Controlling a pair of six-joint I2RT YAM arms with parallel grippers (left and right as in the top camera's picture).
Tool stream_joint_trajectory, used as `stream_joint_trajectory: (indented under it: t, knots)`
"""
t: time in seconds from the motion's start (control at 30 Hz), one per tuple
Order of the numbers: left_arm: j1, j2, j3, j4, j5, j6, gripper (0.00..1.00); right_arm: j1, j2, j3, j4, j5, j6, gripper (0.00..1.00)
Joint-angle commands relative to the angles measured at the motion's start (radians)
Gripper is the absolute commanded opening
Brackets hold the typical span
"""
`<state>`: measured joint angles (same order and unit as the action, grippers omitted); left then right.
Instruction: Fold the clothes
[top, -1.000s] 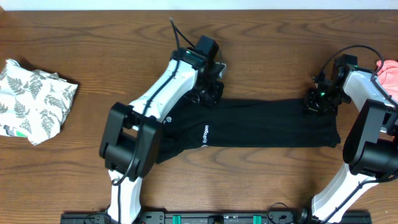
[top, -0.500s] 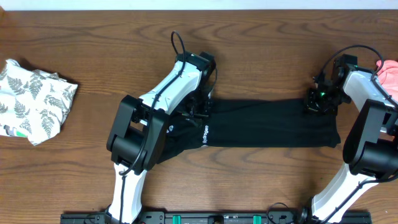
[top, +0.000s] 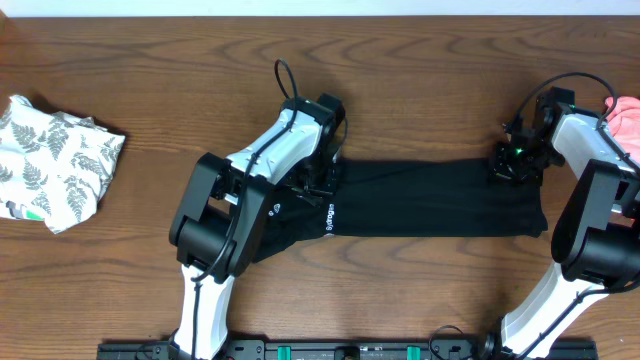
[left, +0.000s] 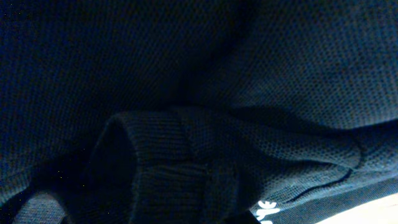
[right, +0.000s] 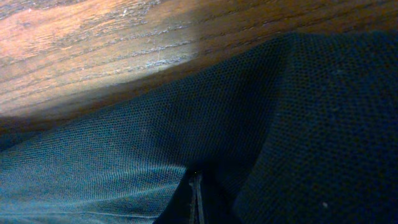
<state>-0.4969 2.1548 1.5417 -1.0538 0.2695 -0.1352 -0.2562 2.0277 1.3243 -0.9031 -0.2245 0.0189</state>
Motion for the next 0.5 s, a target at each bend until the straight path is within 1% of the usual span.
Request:
stream_joint_trajectory:
  t: [0.0, 0.17, 0.23, 0.47]
  knots:
    - [0.005, 0.024, -0.072, 0.0, -0.066, -0.012, 0.13, -0.019, 0.038, -0.038, -0.006, 0.112, 0.01, 0.02]
    - [0.022, 0.024, -0.074, -0.021, -0.085, -0.011, 0.13, -0.021, 0.038, -0.038, -0.006, 0.112, 0.01, 0.03]
    - [0.043, 0.024, -0.074, -0.026, -0.085, -0.011, 0.13, -0.028, 0.038, -0.038, -0.007, 0.113, 0.01, 0.05]
    - [0.138, 0.024, -0.074, -0.024, -0.084, -0.007, 0.13, -0.087, 0.038, -0.029, -0.013, 0.087, 0.01, 0.07]
